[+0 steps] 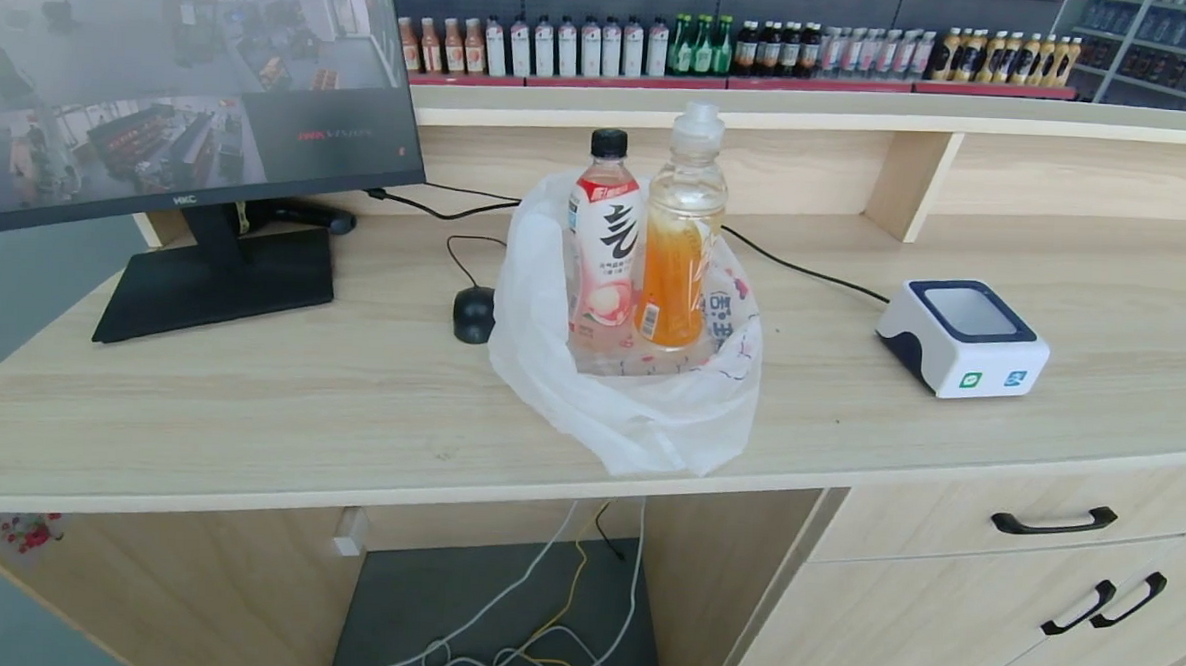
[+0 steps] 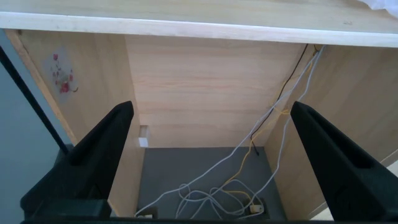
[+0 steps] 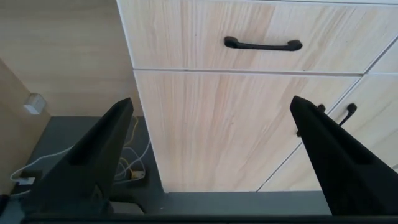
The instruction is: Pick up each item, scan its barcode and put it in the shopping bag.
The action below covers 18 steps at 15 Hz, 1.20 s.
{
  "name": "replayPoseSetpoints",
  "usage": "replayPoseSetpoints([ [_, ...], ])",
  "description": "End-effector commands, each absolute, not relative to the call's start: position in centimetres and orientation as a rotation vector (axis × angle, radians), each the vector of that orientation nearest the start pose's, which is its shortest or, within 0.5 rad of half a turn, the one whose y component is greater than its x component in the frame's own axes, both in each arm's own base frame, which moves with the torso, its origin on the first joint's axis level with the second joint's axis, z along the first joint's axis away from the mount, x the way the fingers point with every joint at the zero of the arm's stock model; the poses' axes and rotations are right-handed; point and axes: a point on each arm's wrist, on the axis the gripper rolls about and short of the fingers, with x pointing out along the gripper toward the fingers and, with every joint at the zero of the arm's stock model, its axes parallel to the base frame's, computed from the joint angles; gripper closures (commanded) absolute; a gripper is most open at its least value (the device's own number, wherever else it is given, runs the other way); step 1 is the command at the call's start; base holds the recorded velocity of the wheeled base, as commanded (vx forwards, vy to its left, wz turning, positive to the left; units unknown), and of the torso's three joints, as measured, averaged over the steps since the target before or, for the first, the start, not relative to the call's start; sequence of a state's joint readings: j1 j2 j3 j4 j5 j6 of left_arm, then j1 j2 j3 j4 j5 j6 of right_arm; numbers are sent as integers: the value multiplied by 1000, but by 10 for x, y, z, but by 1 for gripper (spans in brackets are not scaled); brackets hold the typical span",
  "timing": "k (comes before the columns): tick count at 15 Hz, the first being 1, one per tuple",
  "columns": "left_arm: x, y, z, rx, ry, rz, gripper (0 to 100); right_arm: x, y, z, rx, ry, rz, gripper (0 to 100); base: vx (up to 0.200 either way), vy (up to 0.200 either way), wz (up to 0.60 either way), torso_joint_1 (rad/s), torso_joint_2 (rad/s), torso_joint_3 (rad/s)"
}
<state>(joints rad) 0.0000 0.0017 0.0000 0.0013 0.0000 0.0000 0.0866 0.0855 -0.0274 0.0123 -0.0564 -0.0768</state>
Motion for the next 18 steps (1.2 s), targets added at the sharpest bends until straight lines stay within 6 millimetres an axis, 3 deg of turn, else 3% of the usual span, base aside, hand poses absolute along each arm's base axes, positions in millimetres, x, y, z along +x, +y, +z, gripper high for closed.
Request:
replayPoseSetpoints([
  [1, -23, 0, 75, 2, 3, 0, 0, -17, -3, 84, -81, 80, 29, 0, 0, 0, 0, 0, 0, 0],
  [5, -23, 0, 75, -6, 3, 0, 0, -16, -3, 78, -12, 92, 31, 0, 0, 0, 0, 0, 0, 0],
  [18, -23, 0, 75, -6, 3, 0, 0, -16, -3, 78, -14, 90, 29, 0, 0, -200, 0, 3, 3, 3],
])
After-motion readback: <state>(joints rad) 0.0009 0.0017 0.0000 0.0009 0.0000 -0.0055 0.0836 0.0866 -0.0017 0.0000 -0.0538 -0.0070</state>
